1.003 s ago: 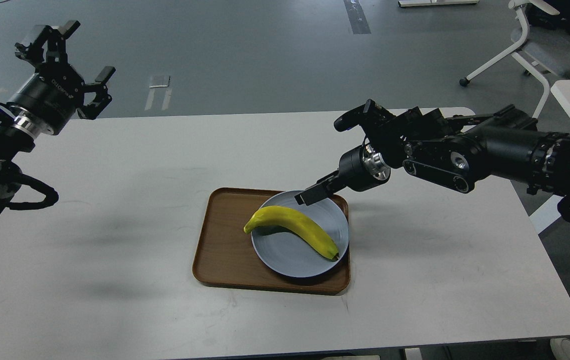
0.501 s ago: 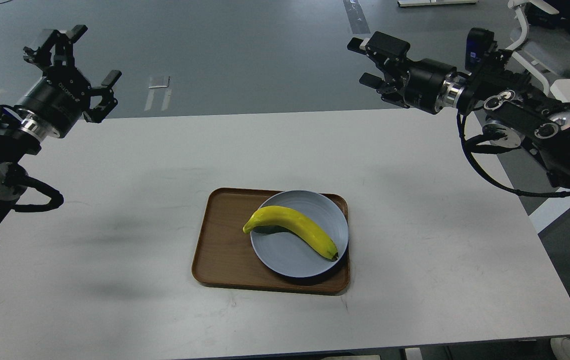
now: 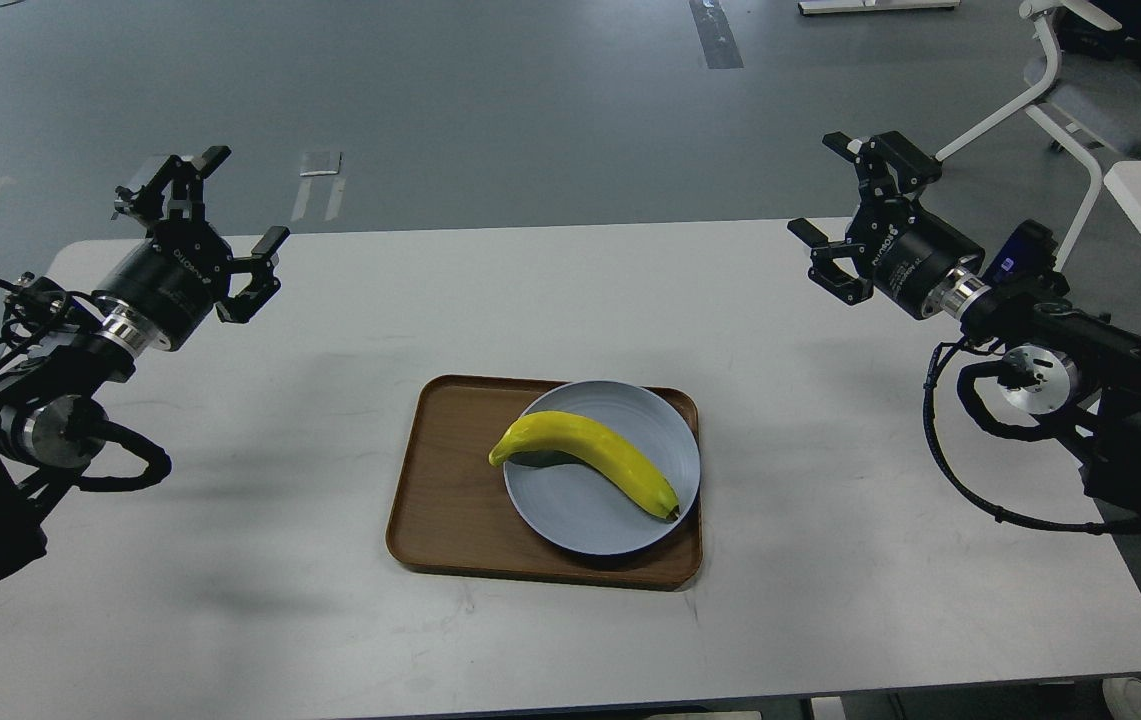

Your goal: Place banana on plate with both arms

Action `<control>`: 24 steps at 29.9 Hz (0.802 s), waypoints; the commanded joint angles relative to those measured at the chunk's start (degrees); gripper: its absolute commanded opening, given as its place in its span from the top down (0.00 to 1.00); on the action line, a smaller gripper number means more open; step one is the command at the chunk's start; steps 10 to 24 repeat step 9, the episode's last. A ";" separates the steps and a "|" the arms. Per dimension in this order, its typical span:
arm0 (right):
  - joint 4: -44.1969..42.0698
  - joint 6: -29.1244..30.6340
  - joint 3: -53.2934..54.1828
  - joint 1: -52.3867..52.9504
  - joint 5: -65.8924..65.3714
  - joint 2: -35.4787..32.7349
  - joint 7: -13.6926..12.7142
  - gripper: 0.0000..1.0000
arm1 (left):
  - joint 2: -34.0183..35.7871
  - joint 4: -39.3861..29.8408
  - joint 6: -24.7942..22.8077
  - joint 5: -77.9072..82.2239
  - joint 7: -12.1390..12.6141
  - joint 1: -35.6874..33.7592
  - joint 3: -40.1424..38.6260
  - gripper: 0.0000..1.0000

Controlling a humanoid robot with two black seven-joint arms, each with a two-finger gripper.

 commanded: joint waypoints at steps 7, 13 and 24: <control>0.23 0.05 5.71 -7.05 2.18 -0.25 0.01 0.00 | -2.63 0.70 0.00 -0.38 0.00 1.38 -0.08 0.02; 0.22 0.05 5.89 -7.67 2.26 -0.16 0.01 0.00 | -2.98 0.70 0.00 -0.38 0.00 1.47 -0.08 0.02; 0.22 0.05 5.89 -7.67 2.26 -0.16 0.01 0.00 | -2.98 0.70 0.00 -0.38 0.00 1.47 -0.08 0.02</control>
